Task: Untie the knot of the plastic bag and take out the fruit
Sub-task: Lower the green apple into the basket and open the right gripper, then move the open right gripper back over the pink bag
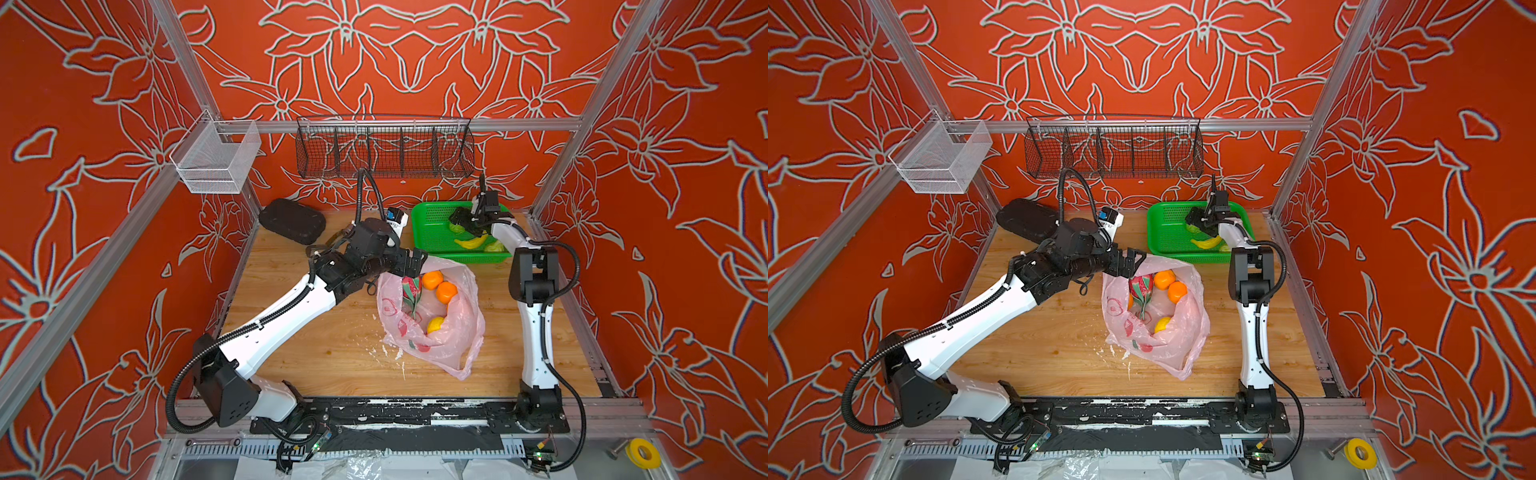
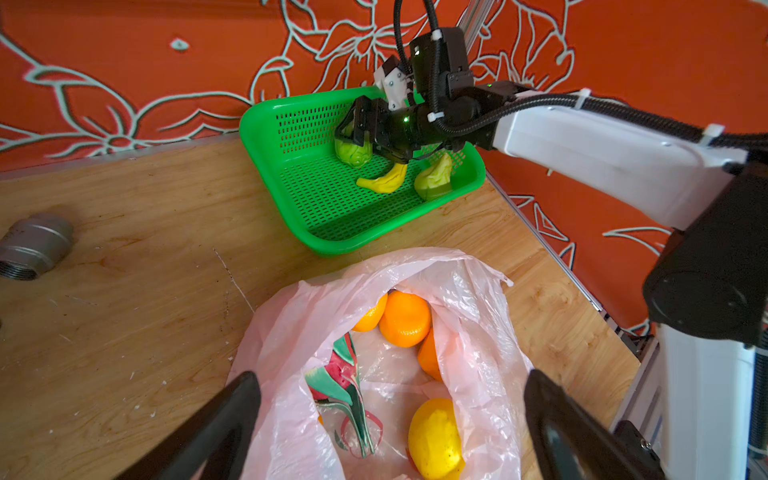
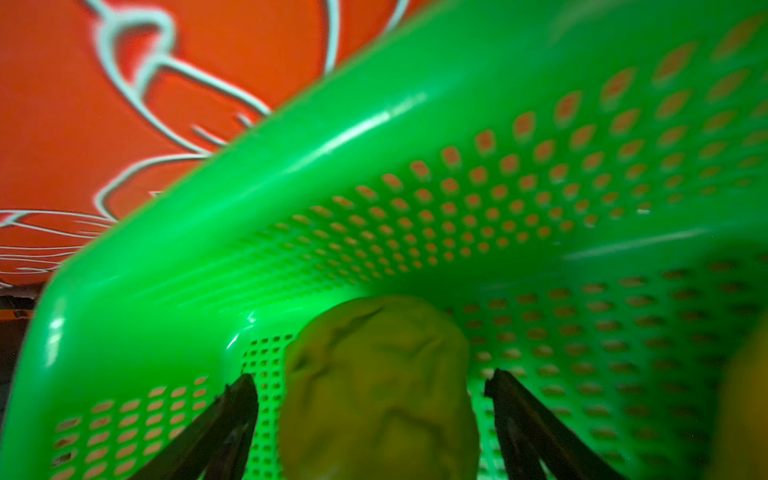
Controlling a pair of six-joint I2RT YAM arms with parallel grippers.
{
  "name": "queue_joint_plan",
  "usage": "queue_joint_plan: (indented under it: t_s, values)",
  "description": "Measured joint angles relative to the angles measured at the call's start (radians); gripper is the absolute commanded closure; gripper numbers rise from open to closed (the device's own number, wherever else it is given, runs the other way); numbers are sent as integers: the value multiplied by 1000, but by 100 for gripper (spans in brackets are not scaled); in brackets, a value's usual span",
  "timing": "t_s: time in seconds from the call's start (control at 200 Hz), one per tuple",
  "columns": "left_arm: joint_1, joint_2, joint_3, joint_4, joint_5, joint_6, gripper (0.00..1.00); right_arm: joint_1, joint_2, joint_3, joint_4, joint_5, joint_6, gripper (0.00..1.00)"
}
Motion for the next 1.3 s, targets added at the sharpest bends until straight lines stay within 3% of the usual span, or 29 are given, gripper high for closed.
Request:
queue_joint_plan:
  t_s: [0.27,0.545,0.731,0.906,1.126,1.296]
  values:
    - [-1,-8,-8,-32,72,-77,0,0,-456,-352,21,5,-25,13]
    - [-72,1,-38,-67,72,-131,11,10,-916,-597,-159,-5,-25,17]
    - [-140,43,-39,-104,26,-126,15,140,-1193,-826,-315,50,-26,17]
    - [-176,66,-86,-107,-14,-114,18,306,-1313,-1031,-397,115,43,17]
    - [-185,80,-136,-104,-40,-108,19,533,-1322,-1178,-439,201,196,16]
    - [-185,89,-149,-79,-17,-105,19,605,-1273,-1203,-441,267,247,26]
